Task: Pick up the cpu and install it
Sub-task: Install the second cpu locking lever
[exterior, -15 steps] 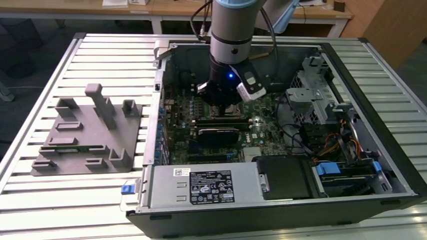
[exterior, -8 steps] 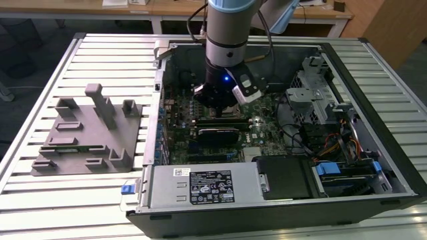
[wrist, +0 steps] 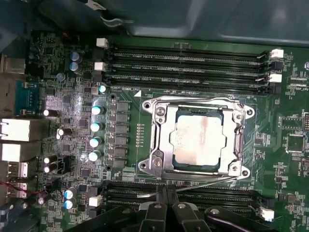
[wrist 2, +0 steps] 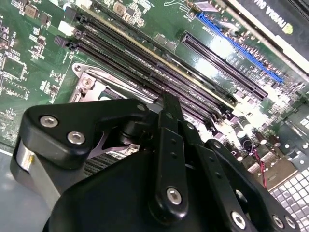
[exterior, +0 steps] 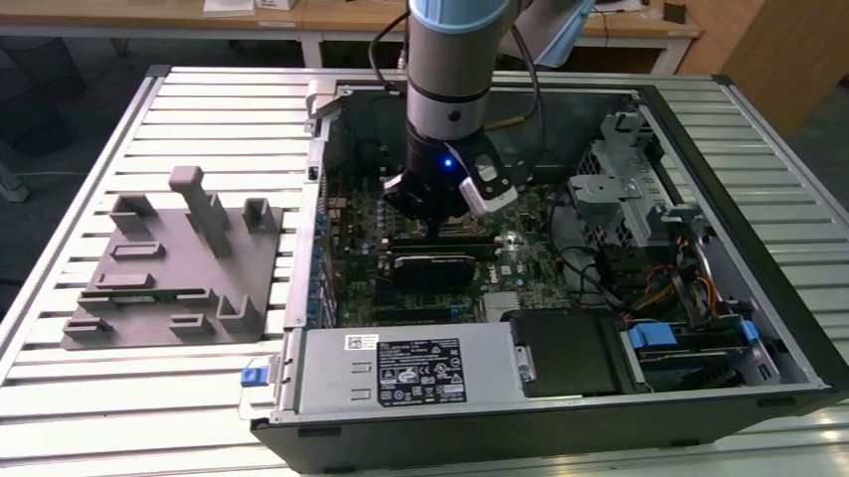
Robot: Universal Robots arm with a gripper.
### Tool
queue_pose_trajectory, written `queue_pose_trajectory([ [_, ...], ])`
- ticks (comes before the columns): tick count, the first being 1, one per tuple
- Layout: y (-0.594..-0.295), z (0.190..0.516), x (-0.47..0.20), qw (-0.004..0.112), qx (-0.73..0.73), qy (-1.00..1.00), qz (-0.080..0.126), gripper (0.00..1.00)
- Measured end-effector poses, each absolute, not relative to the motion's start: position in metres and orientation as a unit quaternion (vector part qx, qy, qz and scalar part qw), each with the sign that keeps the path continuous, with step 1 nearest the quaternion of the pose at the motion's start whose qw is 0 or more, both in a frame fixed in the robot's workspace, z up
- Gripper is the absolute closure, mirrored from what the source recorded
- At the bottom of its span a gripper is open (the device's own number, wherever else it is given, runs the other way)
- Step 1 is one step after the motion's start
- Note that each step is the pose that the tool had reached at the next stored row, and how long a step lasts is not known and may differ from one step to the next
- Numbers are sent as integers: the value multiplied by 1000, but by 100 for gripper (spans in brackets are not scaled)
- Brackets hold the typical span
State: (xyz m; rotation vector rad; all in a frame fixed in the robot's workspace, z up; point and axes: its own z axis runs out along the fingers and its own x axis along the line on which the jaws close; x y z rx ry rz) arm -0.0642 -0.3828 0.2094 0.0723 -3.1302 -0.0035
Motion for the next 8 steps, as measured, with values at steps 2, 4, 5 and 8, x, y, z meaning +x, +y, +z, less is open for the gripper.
queue_pose_trajectory([
  [2, -383, 209, -64, 5, 23, -1000, -6, 89],
  [4, -384, 209, -65, 5, 23, -1000, -9, 89],
  [5, -385, 209, -66, 5, 23, -1000, -10, 89],
  [8, -387, 207, -67, 5, 23, -1000, -11, 89],
])
